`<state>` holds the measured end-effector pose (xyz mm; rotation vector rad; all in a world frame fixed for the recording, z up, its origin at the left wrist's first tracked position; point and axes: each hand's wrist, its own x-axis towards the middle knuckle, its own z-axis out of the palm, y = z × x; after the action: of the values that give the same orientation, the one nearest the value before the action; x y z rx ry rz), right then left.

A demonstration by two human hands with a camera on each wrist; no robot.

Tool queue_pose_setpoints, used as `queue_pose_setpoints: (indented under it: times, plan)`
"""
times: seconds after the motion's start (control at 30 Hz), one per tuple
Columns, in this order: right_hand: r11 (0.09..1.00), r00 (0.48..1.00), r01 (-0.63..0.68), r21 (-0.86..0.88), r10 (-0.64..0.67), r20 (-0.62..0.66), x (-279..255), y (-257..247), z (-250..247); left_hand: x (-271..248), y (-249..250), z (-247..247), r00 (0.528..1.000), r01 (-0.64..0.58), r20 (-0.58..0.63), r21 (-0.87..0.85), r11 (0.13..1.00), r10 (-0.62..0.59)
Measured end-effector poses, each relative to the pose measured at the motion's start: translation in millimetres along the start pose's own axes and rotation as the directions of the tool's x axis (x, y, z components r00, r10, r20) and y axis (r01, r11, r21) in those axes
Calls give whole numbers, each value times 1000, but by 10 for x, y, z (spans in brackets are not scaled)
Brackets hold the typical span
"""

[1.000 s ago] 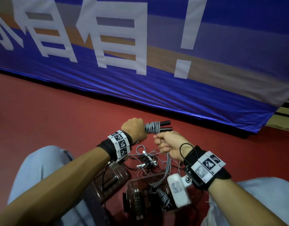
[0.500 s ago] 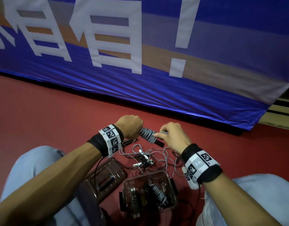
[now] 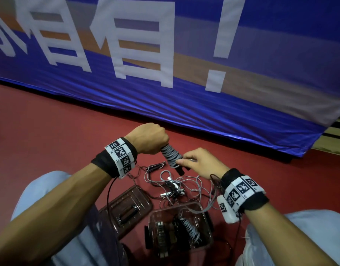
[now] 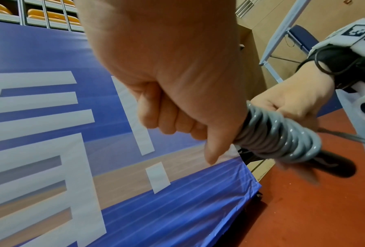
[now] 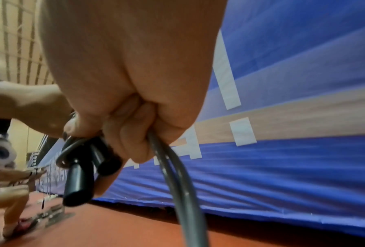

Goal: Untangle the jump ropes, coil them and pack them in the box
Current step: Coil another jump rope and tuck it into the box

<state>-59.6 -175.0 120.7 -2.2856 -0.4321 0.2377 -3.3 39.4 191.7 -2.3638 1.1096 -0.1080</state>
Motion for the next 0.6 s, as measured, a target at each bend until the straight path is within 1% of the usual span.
queue_pose_setpoints:
  times: [0.07, 0.1, 0.17, 0.2, 0.27, 0.33, 0.4, 0.43, 0.47, 0.53, 0.6]
  plan:
    - [996, 995, -36, 79, 29, 93, -7, -38, 18, -15, -49, 41, 995, -42, -87, -13, 999, 41]
    - [991, 989, -63, 120, 46, 143, -14, -61, 13, -25, -73, 69, 987, -68, -149, -19, 997, 65]
    - [973, 965, -113, 202, 59, 254, -22, -82, -19, -34, -98, 153, 945, -144, -300, -35, 989, 127]
    - [964, 953, -131, 231, 57, 299, -26, -97, -39, -37, -101, 191, 914, -182, -375, -35, 983, 156]
    - [925, 922, -176, 337, 35, 385, -36, -123, -73, -41, -90, 232, 826, -236, -536, -52, 970, 172]
    - [831, 883, -245, 499, -21, 468, -47, -158, -85, -53, -76, 217, 734, -262, -666, -96, 960, 134]
    - [758, 846, -277, 591, -99, 523, -62, -207, -78, -54, -53, 193, 670, -265, -736, -115, 957, 97]
    - [736, 831, -276, 618, -140, 538, -76, -230, -76, -51, -45, 183, 651, -265, -755, -121, 957, 85]
    - [717, 816, -272, 642, -181, 548, -82, -240, -72, -51, -37, 174, 642, -266, -764, -137, 954, 69]
    - [683, 795, -255, 685, -255, 550, -94, -244, -76, -56, -23, 163, 638, -267, -770, -198, 943, 19]
    - [637, 798, -246, 730, -295, 526, -107, -237, -100, -60, -2, 149, 639, -247, -766, -287, 925, -67]
